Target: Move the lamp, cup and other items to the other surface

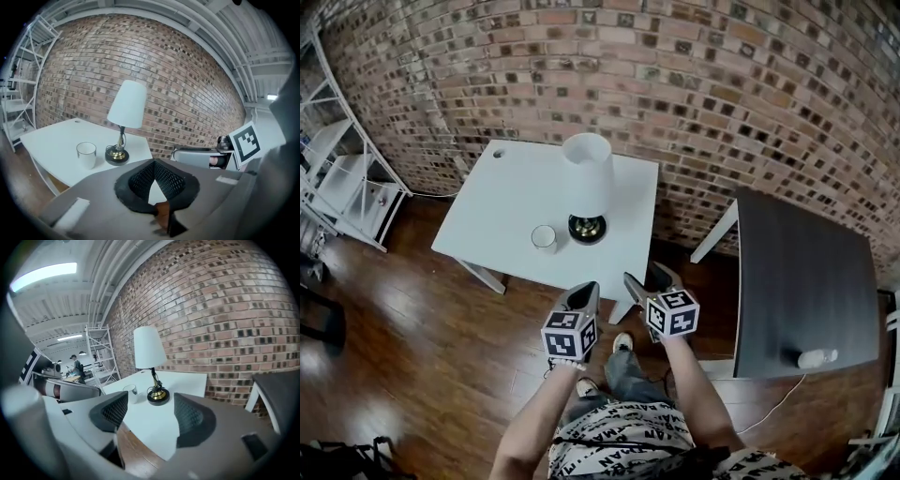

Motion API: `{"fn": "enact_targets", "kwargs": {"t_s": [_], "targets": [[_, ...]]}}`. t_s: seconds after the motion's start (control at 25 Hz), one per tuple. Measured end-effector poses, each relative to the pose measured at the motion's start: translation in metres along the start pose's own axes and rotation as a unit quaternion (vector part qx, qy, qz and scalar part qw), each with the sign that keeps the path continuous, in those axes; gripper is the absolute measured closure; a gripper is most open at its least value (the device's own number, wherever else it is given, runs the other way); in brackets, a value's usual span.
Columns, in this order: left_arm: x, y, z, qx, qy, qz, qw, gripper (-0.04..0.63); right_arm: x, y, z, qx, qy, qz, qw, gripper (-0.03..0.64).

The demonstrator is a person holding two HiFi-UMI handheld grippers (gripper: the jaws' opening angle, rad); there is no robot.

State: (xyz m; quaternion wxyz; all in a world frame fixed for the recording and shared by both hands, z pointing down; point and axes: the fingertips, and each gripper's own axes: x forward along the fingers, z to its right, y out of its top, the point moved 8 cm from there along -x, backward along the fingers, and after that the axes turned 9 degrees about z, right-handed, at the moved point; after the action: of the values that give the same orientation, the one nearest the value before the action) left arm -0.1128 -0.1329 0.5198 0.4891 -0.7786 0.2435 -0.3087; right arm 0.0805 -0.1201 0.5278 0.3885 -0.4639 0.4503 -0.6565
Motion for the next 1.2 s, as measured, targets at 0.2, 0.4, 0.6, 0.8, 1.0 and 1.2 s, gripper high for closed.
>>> {"fn": "enact_targets", "kwargs": {"t_s": [0.2,0.4,0.6,0.8,1.0,1.2], "targets": [[0.015,0.009,-0.038,-0.007,0.030,0.010,0.9995,0.595,0.070,-0.001,-0.002,-0.019,0.030,-0.014,0.999,0.298],[0.039,0.016,-0.063,-0.007,0.048,0.000,0.9988,0.595,0.134,0.000,0.006,-0.020,0.069,-0.003,0.997,0.324],[0.065,0.015,-0.085,0.000,0.058,-0.011,0.9982,0.595,0.192,-0.007,0.014,-0.030,0.090,0.008,0.995,0.342],[0.090,0.014,-0.103,0.019,0.069,-0.005,0.9974,0.595,0.234,-0.014,0.020,-0.027,0.107,0.019,0.994,0.344],[0.103,0.008,-0.120,0.017,0.081,0.002,0.9966,0.595,0.260,-0.020,0.017,-0.030,0.115,0.039,0.992,0.344],[0.109,0.007,-0.131,0.018,0.090,0.005,0.9958,0.595,0.278,-0.017,0.014,-0.034,0.122,0.068,0.990,0.345]]}}
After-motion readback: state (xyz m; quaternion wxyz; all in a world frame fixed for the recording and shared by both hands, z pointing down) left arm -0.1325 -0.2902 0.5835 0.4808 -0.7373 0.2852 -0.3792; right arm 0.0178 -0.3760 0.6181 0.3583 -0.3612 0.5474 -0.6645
